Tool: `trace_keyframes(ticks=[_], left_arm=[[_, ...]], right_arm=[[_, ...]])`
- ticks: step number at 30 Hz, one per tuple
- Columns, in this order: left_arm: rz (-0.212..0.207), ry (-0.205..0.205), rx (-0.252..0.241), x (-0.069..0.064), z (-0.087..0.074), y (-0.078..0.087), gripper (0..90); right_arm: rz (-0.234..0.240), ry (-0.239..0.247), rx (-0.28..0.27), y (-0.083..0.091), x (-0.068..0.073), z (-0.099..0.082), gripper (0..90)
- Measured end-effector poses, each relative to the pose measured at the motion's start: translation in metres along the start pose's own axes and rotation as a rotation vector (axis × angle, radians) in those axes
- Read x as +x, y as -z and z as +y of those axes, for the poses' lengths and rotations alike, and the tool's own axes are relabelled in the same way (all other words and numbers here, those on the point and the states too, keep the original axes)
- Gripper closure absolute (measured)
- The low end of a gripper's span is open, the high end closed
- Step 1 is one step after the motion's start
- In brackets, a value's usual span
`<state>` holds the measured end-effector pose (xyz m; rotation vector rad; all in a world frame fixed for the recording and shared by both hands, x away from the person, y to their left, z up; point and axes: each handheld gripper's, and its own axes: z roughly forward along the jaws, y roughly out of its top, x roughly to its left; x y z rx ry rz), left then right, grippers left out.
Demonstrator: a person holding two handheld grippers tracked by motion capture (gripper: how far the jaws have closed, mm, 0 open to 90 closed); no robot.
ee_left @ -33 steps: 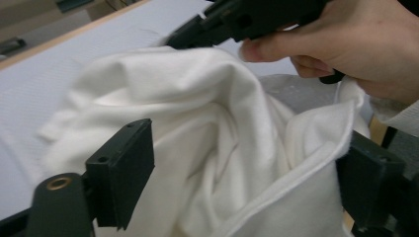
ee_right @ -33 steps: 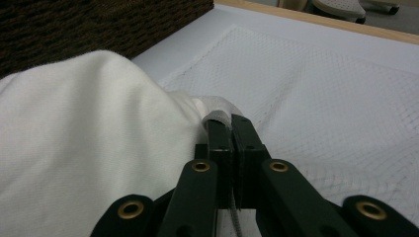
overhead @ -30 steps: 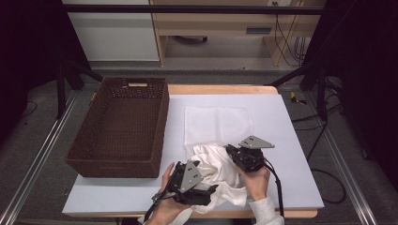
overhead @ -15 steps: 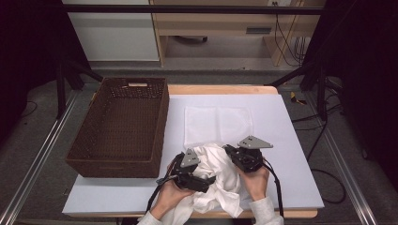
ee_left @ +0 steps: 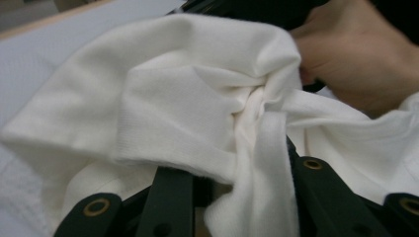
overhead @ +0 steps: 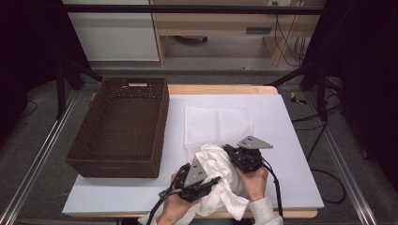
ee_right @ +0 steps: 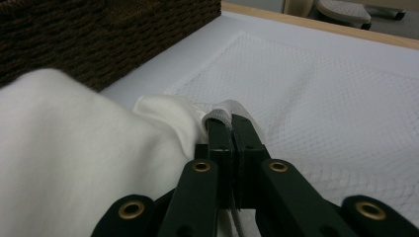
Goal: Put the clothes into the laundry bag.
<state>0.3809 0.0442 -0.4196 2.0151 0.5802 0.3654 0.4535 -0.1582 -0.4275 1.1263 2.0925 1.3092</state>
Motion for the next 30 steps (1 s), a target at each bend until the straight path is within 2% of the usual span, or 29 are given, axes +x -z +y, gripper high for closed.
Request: trace_keyframes(ticks=[2,4,5,6,7,8,9,10,11,14,15,17,18,19,20,21,23,24,25,26,27,28,29,30], left_arm=[[0.003,-0.034,0.0,-0.011,0.009,-0.009,70.7],[-0.008,-0.023,0.025,-0.008,0.009,-0.022,70.7],[-0.008,-0.023,0.025,-0.008,0.009,-0.022,70.7],[-0.011,0.005,0.054,-0.002,0.004,-0.038,70.6],[-0.009,0.014,0.067,0.002,0.002,-0.046,70.6],[-0.01,0.043,0.082,0.006,-0.001,-0.052,70.6],[-0.01,0.043,0.082,0.006,-0.001,-0.052,70.6],[-0.01,0.064,0.09,0.01,-0.002,-0.056,70.6],[-0.003,0.087,0.104,0.016,-0.004,-0.06,70.6],[0.017,0.09,0.106,0.021,-0.006,-0.062,70.6],[0.006,0.111,0.101,0.023,-0.007,-0.062,70.2],[0.013,0.096,0.099,0.022,-0.007,-0.062,69.0],[0.03,0.07,0.091,0.018,-0.007,-0.057,67.1],[0.03,0.07,0.091,0.018,-0.007,-0.057,63.3],[0.06,0.061,0.08,0.016,-0.004,-0.049,54.2],[0.069,0.051,0.075,0.015,-0.002,-0.042,47.4],[0.069,0.029,0.056,0.016,0.001,-0.026,35.1],[0.061,0.019,0.04,0.018,0.003,-0.017,31.8],[0.061,0.019,0.04,0.018,0.003,-0.017,28.1],[0.051,0.027,0.026,0.023,0.005,-0.007,28.1],[0.051,0.052,0.024,0.032,0.007,0.002,24.0],[0.051,0.052,0.024,0.032,0.007,0.002,21.2],[0.077,0.056,0.033,0.044,0.006,0.003,19.6],[0.075,0.066,0.053,0.05,0.005,-0.002,19.4]], right_arm=[[-0.004,-0.003,-0.019,0.004,0.0,0.001,89.0],[-0.005,-0.014,-0.033,0.007,-0.001,0.002,89.0],[-0.002,-0.018,-0.039,0.008,-0.002,0.002,89.0],[0.001,-0.019,-0.04,0.008,-0.003,0.001,89.0],[0.006,-0.015,-0.036,0.008,-0.003,0.001,89.0],[0.007,-0.014,-0.037,0.007,-0.002,0.001,89.0],[0.014,-0.005,-0.038,0.007,-0.002,0.002,89.0],[0.014,-0.005,-0.038,0.007,-0.002,0.002,89.0],[0.01,0.019,-0.047,0.009,0.002,0.004,89.0],[0.024,0.032,-0.07,0.014,0.005,0.007,89.1],[0.028,0.037,-0.08,0.019,0.007,0.009,89.0],[0.031,0.038,-0.078,0.017,0.005,0.007,89.0],[0.036,0.032,-0.076,0.016,0.004,0.005,89.0],[0.036,0.032,-0.076,0.016,0.004,0.005,89.0],[0.028,0.03,-0.067,0.015,0.002,0.004,88.9],[0.028,0.027,-0.068,0.016,0.001,0.003,88.9],[0.023,0.025,-0.066,0.017,0.0,0.003,88.8],[0.02,0.025,-0.063,0.018,0.0,0.003,88.8],[0.02,0.025,-0.063,0.018,0.0,0.003,88.8],[0.019,0.024,-0.063,0.018,-0.001,0.003,88.8],[0.022,0.025,-0.062,0.017,-0.001,0.003,88.8],[0.024,0.028,-0.061,0.017,-0.001,0.003,88.8],[0.027,0.025,-0.061,0.016,0.0,0.003,88.8],[0.029,0.034,-0.061,0.016,0.001,0.003,88.8]])
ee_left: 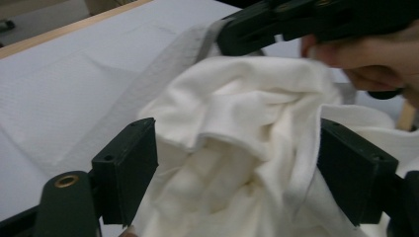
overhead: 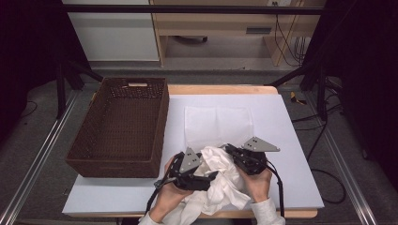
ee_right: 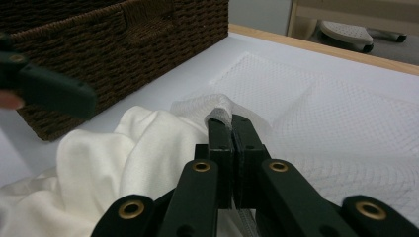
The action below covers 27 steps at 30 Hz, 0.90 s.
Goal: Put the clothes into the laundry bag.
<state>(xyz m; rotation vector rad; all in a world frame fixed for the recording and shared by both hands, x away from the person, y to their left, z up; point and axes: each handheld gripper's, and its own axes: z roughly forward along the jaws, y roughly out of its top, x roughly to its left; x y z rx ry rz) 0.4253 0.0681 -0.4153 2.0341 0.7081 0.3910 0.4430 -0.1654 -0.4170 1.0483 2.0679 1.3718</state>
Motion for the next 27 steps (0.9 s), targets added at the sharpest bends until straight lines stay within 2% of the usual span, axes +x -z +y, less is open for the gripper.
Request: trace_keyframes(ticks=[1,3,4,5,8,10,11,12,14,15,18,19,20,21,23,26,27], left_arm=[[0.0,0.0,0.0,0.0,0.0,0.0,17.5],[-0.023,0.021,0.033,0.009,-0.003,-0.015,14.6],[-0.029,0.019,0.039,0.012,-0.005,-0.022,13.2],[-0.058,0.039,0.029,0.017,-0.009,-0.032,12.4],[-0.075,0.06,0.023,0.019,-0.011,-0.04,14.7],[-0.072,0.053,0.035,0.016,-0.013,-0.045,18.6],[-0.078,0.058,0.047,0.015,-0.014,-0.049,24.7],[-0.098,0.066,0.052,0.014,-0.016,-0.052,24.7],[-0.144,0.093,0.056,0.016,-0.018,-0.054,42.6],[-0.158,0.098,0.051,0.015,-0.02,-0.052,57.5],[-0.139,0.096,0.05,0.011,-0.019,-0.046,67.9],[-0.125,0.08,0.045,0.008,-0.018,-0.043,71.8],[-0.074,0.041,0.025,-0.003,-0.014,-0.033,75.3],[-0.074,0.041,0.025,-0.003,-0.014,-0.033,76.2],[-0.032,-0.002,0.001,-0.015,-0.011,-0.023,77.4],[-0.007,-0.076,-0.021,-0.036,-0.008,-0.015,77.8],[-0.011,-0.11,-0.017,-0.047,-0.005,-0.015,78.2]], right_arm=[[0.0,0.0,0.0,0.0,0.0,0.0,88.8],[0.005,0.005,0.003,-0.002,0.003,0.001,88.8],[0.005,0.007,0.003,-0.003,0.004,0.001,88.8],[0.006,0.01,0.004,-0.003,0.004,0.001,88.8],[0.009,0.006,0.006,-0.004,0.003,0.0,88.8],[0.008,0.008,0.01,-0.005,0.003,0.0,88.8],[0.007,0.012,0.014,-0.006,0.003,0.0,88.8],[0.007,0.012,0.014,-0.006,0.003,0.0,88.8],[0.003,0.011,0.02,-0.007,0.003,-0.001,88.8],[0.005,0.014,0.019,-0.008,0.003,-0.001,88.8],[0.005,0.012,0.017,-0.008,0.004,-0.001,88.9],[0.001,0.009,0.017,-0.009,0.004,-0.001,88.9],[-0.002,0.006,0.015,-0.009,0.006,-0.001,88.9],[-0.002,0.006,0.015,-0.009,0.006,-0.001,88.9],[-0.007,-0.008,0.006,-0.008,0.008,0.0,89.0],[-0.013,-0.004,0.004,-0.009,0.009,0.001,89.0],[-0.005,-0.004,0.004,-0.009,0.01,0.001,89.0]])
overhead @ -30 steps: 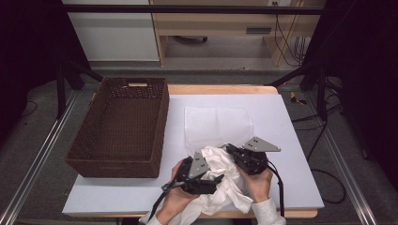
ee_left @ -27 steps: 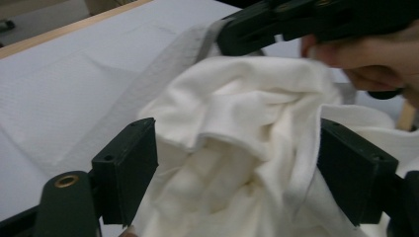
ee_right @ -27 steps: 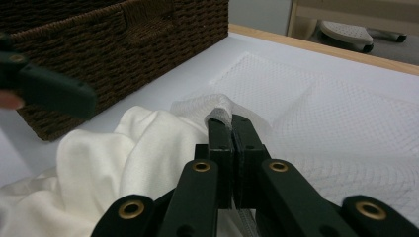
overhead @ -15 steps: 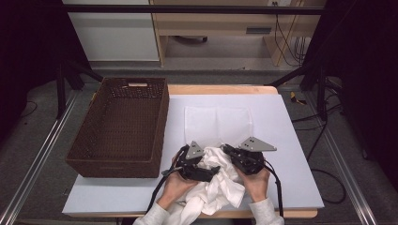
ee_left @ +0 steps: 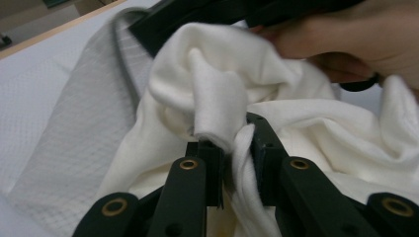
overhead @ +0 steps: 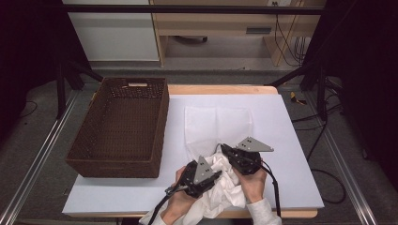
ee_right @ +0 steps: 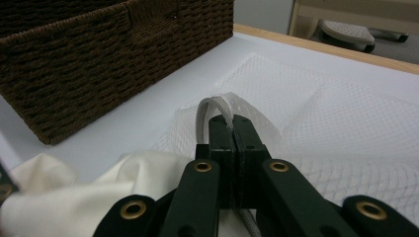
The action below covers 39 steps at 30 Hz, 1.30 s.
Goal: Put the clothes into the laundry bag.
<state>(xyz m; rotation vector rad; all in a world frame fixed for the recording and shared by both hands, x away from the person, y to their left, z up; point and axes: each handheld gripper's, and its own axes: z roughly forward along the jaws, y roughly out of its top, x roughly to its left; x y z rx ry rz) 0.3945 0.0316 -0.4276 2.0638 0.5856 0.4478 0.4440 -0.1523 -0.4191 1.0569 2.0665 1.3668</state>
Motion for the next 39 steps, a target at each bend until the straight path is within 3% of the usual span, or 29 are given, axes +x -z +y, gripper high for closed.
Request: trace_keyframes(ticks=[1,2,5,9,10,11,13,15,17,19,21,24,25,27,28,29,33,35,37,39], left_arm=[[0.0,0.0,0.0,0.0,0.0,0.0,78.4],[-0.028,0.018,-0.002,-0.002,0.003,-0.005,78.5],[-0.034,0.047,-0.001,0.001,0.004,-0.015,78.6],[0.017,0.092,0.038,0.015,-0.003,-0.034,78.7],[0.049,0.101,0.057,0.019,-0.006,-0.038,78.7],[0.034,0.15,0.058,0.03,-0.013,-0.045,78.7],[0.011,0.171,0.056,0.034,-0.014,-0.044,78.4],[0.012,0.163,0.056,0.033,-0.013,-0.044,77.0],[0.009,0.159,0.042,0.031,-0.01,-0.034,68.4],[0.009,0.162,0.034,0.032,-0.009,-0.028,51.3],[0.023,0.152,0.001,0.039,-0.009,-0.005,39.5],[0.036,0.157,-0.012,0.046,-0.012,0.007,36.2],[0.037,0.163,-0.006,0.05,-0.014,0.009,31.4],[0.0,0.211,0.04,0.06,-0.024,-0.002,29.4],[0.0,0.211,0.04,0.06,-0.024,-0.002,29.1],[-0.034,0.228,0.057,0.06,-0.03,-0.014,29.1],[-0.077,0.254,0.07,0.057,-0.034,-0.028,31.1],[-0.086,0.251,0.078,0.055,-0.034,-0.033,37.3],[-0.113,0.269,0.081,0.054,-0.035,-0.037,49.9],[-0.1,0.26,0.091,0.051,-0.034,-0.036,61.6]], right_arm=[[0.0,0.003,0.0,0.0,0.0,0.0,89.0],[0.001,0.005,-0.001,0.0,0.001,0.0,89.0],[-0.003,0.019,-0.009,0.001,0.001,0.0,89.1],[0.037,0.022,-0.023,0.003,0.0,0.0,89.1],[0.037,0.022,-0.023,0.003,0.0,0.0,89.1],[0.061,0.027,-0.03,0.005,0.001,0.0,89.1],[0.059,0.043,-0.021,0.007,0.002,0.001,89.1],[0.06,0.043,-0.021,0.007,0.002,0.0,89.1],[0.05,0.025,-0.022,0.007,-0.003,-0.002,88.9],[0.042,0.02,-0.019,0.008,-0.005,-0.003,88.9],[0.041,0.014,-0.018,0.009,-0.006,-0.003,88.8],[0.042,0.014,-0.016,0.009,-0.007,-0.003,88.8],[0.046,0.009,-0.012,0.008,-0.006,-0.003,88.8],[0.048,0.02,-0.01,0.006,-0.005,-0.003,88.7],[0.048,0.021,-0.008,0.005,-0.004,-0.002,88.8],[0.046,0.021,-0.006,0.005,-0.003,-0.002,88.7],[0.048,0.022,0.0,0.002,-0.002,-0.004,88.7],[0.047,0.023,0.007,0.0,-0.002,-0.005,88.7],[0.046,0.022,0.008,-0.001,-0.002,-0.005,88.7],[0.046,0.023,0.009,-0.002,-0.001,-0.006,88.7]])
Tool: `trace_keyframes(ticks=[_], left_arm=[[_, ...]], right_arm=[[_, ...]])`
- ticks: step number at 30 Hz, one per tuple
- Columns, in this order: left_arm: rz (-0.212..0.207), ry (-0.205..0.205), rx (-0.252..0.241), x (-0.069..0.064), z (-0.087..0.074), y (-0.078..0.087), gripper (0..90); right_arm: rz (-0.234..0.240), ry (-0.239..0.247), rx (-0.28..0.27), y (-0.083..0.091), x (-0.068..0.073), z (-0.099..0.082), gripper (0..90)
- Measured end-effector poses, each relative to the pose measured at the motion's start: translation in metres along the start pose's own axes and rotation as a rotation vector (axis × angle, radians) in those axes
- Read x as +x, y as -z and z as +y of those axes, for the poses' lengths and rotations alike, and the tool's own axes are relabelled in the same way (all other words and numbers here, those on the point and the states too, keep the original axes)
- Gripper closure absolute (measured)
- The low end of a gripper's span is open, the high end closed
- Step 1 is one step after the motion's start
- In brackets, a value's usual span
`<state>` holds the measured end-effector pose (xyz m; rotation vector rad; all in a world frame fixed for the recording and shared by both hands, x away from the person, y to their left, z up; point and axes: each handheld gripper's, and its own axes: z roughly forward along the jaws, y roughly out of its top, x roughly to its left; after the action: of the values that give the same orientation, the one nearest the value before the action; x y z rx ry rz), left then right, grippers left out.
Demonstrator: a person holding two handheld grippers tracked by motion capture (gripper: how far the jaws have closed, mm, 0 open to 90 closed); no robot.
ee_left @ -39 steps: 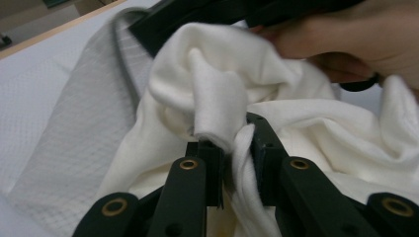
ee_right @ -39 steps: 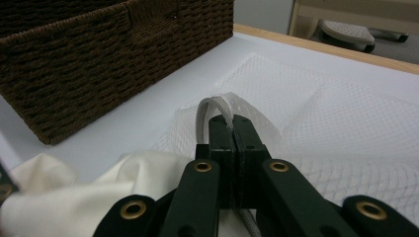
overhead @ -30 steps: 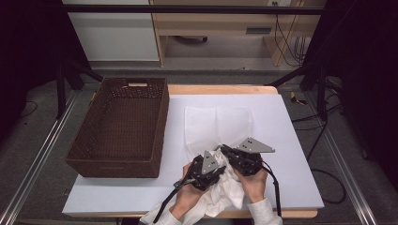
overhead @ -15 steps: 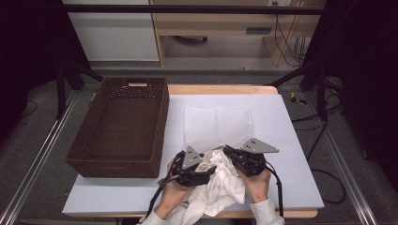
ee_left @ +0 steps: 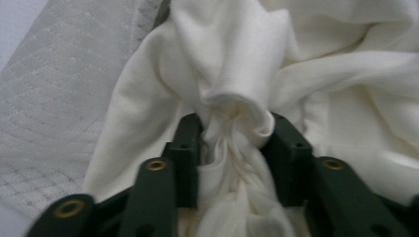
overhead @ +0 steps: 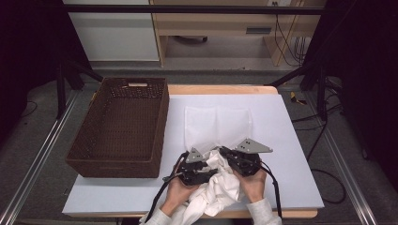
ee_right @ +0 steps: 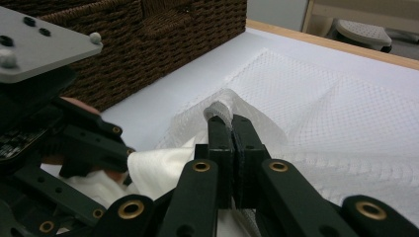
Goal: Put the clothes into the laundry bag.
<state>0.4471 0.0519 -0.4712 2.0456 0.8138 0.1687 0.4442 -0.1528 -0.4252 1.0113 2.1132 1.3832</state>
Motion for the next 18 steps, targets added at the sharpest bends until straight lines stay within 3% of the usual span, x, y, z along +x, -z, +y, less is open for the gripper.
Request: trace_keyframes(ticks=[1,3,5,6,8,9,11,13,17,18], left_arm=[[0.0,0.0,0.0,0.0,0.0,0.0,65.3],[0.051,-0.04,-0.004,-0.009,0.001,0.004,69.5],[0.063,-0.046,-0.013,-0.013,0.001,0.007,70.5],[0.062,-0.062,-0.063,-0.021,0.004,0.018,71.9],[0.06,-0.084,-0.114,-0.031,0.01,0.029,72.7],[0.06,-0.084,-0.114,-0.031,0.01,0.029,72.9],[0.071,-0.13,-0.127,-0.042,0.018,0.033,72.9],[0.071,-0.162,-0.137,-0.053,0.025,0.029,72.9],[0.064,-0.157,-0.096,-0.057,0.031,0.011,72.7],[0.112,-0.166,-0.078,-0.056,0.031,-0.002,72.6]], right_arm=[[0.001,0.001,-0.001,-0.001,0.0,0.0,88.8],[0.002,0.001,0.0,-0.001,0.0,0.0,88.8],[0.001,0.0,0.0,0.0,0.0,0.0,88.8],[-0.002,0.002,-0.001,0.001,-0.001,0.0,88.9],[-0.006,-0.004,-0.008,0.002,-0.002,0.0,88.9],[-0.004,-0.004,-0.013,0.002,-0.003,0.0,88.9],[-0.004,-0.009,-0.02,0.003,-0.003,0.0,88.9],[-0.005,-0.001,-0.032,0.005,-0.003,0.002,89.0],[-0.005,-0.01,-0.029,0.008,-0.006,0.002,89.0],[-0.001,-0.005,-0.019,0.007,-0.006,0.001,89.0]])
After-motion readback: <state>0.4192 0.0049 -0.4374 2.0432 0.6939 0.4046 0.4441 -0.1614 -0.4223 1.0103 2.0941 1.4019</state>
